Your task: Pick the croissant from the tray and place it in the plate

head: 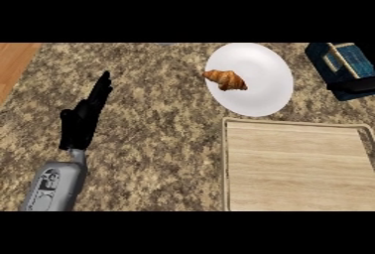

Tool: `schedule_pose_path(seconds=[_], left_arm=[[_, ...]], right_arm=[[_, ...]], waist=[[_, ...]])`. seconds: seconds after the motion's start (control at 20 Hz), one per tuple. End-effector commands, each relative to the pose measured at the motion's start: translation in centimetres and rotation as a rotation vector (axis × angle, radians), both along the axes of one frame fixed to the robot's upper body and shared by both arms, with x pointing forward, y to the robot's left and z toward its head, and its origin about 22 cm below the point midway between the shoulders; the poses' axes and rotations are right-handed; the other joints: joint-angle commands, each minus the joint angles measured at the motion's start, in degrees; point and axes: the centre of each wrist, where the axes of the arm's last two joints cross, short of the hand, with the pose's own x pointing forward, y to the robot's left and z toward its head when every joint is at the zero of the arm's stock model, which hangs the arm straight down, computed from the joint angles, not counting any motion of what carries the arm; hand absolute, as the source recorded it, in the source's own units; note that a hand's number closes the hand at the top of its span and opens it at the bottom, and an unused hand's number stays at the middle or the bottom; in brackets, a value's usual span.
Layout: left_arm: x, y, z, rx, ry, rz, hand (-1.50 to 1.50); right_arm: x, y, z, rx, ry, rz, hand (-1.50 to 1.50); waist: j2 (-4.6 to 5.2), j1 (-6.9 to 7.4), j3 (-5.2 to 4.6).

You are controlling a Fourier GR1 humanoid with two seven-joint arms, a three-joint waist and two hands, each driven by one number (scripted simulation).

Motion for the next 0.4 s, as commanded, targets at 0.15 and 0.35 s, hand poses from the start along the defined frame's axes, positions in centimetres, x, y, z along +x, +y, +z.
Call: schedule_pose_path(seconds=[0.15,0.35], left_arm=[[0.1,-0.9,0.1,0.010,-0.009,-0.013,0.00],[-0.2,-0.6,0.0,0.003,-0.001,-0.008,0.00]], right_arm=[[-1.6,-2.2,-0.6,-0.011,-0.006,-0.016,-1.50],[-3.4,-4.3,-1.2,0.003,-0.011,-0.012,-1.50]], waist=[[0.56,1.35,0.14],[0.40,1.10,0.17]])
